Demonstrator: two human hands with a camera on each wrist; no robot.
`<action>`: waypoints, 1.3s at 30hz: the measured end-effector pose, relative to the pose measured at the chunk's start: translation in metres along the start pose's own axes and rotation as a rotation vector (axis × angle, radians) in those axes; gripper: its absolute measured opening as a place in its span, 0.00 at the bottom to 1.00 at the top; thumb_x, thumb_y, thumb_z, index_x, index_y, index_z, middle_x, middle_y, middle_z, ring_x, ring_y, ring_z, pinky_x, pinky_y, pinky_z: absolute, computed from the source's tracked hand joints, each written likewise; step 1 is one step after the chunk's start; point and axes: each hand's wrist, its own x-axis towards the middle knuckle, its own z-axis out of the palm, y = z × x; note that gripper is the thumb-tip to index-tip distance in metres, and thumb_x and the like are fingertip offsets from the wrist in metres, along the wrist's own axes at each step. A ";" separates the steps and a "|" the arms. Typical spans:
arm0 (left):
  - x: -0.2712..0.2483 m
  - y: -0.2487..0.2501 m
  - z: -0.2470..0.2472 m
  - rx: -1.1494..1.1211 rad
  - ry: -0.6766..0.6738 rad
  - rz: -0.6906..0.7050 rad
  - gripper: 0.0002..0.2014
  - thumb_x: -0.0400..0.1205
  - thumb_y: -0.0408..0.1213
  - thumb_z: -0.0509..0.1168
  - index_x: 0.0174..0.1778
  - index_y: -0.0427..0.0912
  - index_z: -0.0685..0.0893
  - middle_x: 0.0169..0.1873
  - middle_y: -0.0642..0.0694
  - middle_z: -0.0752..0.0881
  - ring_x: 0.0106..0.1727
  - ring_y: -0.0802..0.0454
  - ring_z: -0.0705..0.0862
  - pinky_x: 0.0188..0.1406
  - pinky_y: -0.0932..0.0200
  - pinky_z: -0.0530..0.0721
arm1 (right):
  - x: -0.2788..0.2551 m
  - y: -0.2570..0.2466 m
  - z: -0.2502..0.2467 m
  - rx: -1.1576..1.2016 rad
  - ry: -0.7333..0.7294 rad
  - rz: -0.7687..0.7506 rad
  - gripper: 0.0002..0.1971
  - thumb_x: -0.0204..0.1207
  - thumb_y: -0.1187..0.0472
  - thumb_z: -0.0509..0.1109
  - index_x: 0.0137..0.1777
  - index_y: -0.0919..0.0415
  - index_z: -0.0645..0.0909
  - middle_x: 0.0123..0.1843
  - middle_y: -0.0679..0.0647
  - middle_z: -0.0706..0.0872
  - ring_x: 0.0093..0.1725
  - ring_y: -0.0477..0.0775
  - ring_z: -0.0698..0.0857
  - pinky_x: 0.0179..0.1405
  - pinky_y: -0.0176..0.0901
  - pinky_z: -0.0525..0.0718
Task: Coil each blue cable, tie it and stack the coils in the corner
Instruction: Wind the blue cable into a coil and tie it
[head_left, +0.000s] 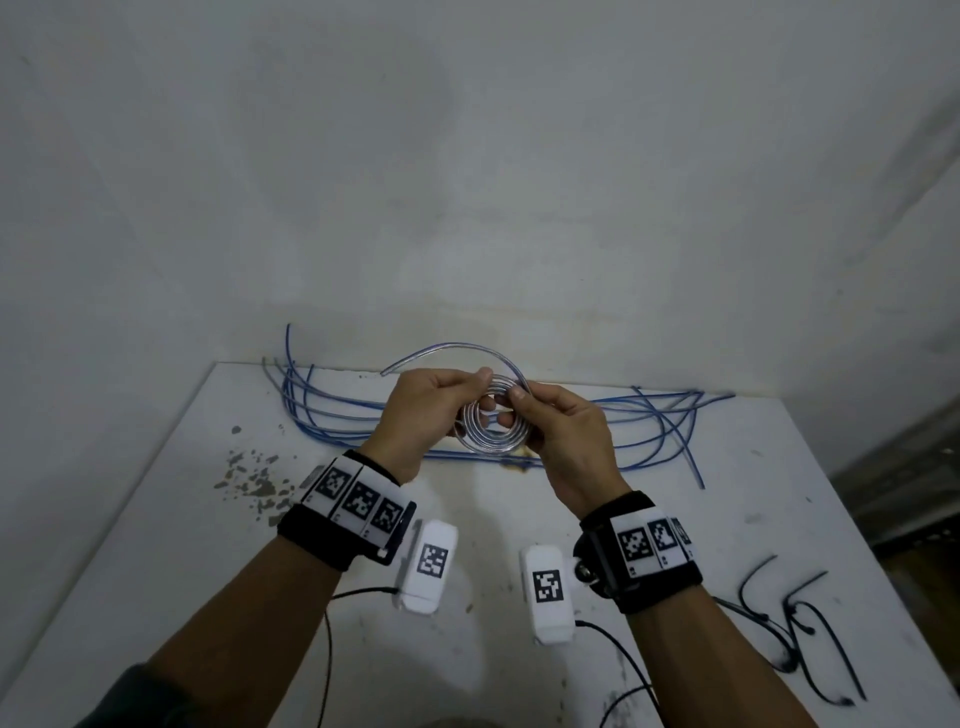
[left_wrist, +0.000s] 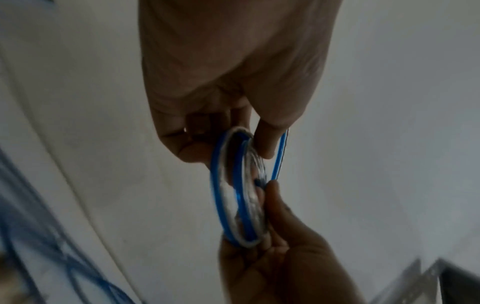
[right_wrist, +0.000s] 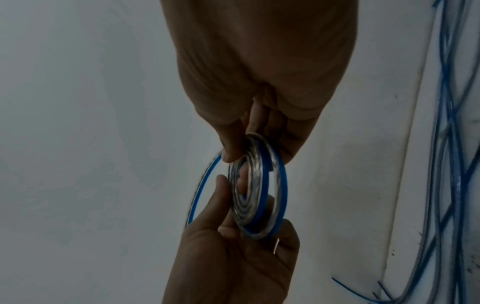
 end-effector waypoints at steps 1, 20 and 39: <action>-0.001 0.000 -0.001 0.056 -0.048 0.043 0.08 0.81 0.41 0.72 0.46 0.41 0.93 0.38 0.44 0.93 0.39 0.52 0.88 0.39 0.58 0.85 | 0.000 -0.001 -0.001 -0.001 0.008 0.000 0.06 0.76 0.71 0.73 0.51 0.70 0.88 0.43 0.63 0.92 0.38 0.55 0.90 0.39 0.39 0.88; -0.013 -0.001 -0.011 0.003 -0.081 0.228 0.16 0.80 0.31 0.71 0.64 0.43 0.85 0.33 0.39 0.92 0.33 0.50 0.88 0.32 0.54 0.89 | 0.000 -0.023 -0.002 -0.301 -0.017 -0.164 0.09 0.74 0.67 0.78 0.51 0.72 0.88 0.42 0.65 0.93 0.38 0.57 0.90 0.41 0.49 0.90; 0.004 0.001 -0.003 -0.351 0.166 0.125 0.02 0.80 0.30 0.71 0.45 0.36 0.88 0.33 0.41 0.91 0.34 0.45 0.92 0.36 0.57 0.90 | -0.001 -0.025 -0.025 -0.003 0.306 -0.204 0.05 0.79 0.64 0.74 0.47 0.67 0.87 0.38 0.58 0.91 0.37 0.51 0.90 0.28 0.38 0.82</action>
